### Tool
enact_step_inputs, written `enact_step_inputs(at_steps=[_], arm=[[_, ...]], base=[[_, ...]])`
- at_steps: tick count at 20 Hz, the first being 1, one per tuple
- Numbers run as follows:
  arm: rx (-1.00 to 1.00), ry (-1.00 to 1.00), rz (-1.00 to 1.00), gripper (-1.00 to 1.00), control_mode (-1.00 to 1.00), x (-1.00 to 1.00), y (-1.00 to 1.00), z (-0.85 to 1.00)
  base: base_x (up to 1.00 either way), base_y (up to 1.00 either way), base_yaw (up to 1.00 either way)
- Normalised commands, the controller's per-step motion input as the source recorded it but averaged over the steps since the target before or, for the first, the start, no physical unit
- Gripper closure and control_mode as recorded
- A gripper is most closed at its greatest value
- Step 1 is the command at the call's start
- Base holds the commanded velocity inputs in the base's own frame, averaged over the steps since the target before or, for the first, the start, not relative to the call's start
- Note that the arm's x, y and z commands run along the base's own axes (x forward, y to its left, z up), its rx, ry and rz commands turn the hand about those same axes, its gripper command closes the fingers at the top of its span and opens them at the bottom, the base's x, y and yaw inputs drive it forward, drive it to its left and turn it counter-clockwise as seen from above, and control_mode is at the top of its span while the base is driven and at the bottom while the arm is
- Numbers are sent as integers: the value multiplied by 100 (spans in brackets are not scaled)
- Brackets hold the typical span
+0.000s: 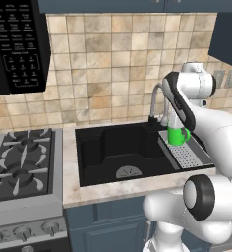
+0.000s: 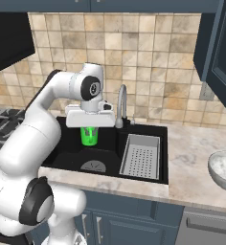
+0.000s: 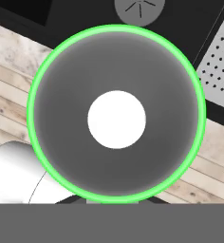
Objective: Pick the mug and place it in the sink. Pick the bowl and place it in the open cabinet and then close the cabinet.
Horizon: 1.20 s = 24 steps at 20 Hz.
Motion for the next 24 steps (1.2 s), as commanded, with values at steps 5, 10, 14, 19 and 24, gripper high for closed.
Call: enact_step_inputs(at_steps=[5, 10, 14, 19, 24], arm=[[0, -4, 0, 100, -100, 0, 52, -50], [0, -4, 0, 100, -100, 10, 37, -43], [0, 0, 0, 100, -100, 34, 4, -14], [0, 8, 0, 100, -100, 47, 0, -1], [0, 10, 0, 100, -100, 50, 0, 0]], base=[[0, 0, 0], [0, 0, 0], [0, 0, 0], [0, 0, 0], [0, 0, 0]])
